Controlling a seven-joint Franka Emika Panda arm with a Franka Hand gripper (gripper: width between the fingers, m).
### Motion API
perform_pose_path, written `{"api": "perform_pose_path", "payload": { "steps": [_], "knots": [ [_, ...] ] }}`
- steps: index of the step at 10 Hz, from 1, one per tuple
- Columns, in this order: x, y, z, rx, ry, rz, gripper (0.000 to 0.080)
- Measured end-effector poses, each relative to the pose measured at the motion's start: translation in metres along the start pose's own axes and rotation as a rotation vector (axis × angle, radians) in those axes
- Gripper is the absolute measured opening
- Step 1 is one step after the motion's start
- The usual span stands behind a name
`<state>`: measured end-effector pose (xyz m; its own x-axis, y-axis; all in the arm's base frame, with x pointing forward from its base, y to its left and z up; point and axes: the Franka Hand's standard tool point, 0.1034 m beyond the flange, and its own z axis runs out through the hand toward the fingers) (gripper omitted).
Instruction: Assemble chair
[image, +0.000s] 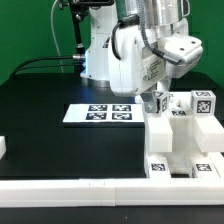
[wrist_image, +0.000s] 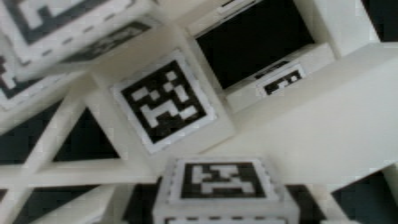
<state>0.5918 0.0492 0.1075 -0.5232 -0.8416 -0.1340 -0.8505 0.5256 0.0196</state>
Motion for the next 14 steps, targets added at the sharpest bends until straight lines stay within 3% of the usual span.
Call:
{"api": "perform_pose_path", "payload": {
  "steps": [1, 2, 3, 6, 10, 12, 14],
  "knots": [
    [-0.0002, 0.0003, 0.0003, -0.001, 0.0, -0.01, 0.0324],
    [-0.0002, 0.0004, 0.0004, -0.001, 0.001, -0.047, 0.0495],
    [-0.0002, 0.0032, 0.0011, -0.014, 0.005, -0.136, 0.0597],
    [0.0027, 0.0068, 0.0014, -0.04, 0.005, -0.697, 0.0647],
    [0.0036, 0.0064, 0.0021, -0.041, 0.002, -0.92, 0.0649],
    [0.0024, 0.0015, 0.0006, -0.02, 0.032, -1.239, 0.0649],
    [0.0027, 0.0014, 0.0008, -0.02, 0.03, -1.207, 0.0637]
  ]
}}
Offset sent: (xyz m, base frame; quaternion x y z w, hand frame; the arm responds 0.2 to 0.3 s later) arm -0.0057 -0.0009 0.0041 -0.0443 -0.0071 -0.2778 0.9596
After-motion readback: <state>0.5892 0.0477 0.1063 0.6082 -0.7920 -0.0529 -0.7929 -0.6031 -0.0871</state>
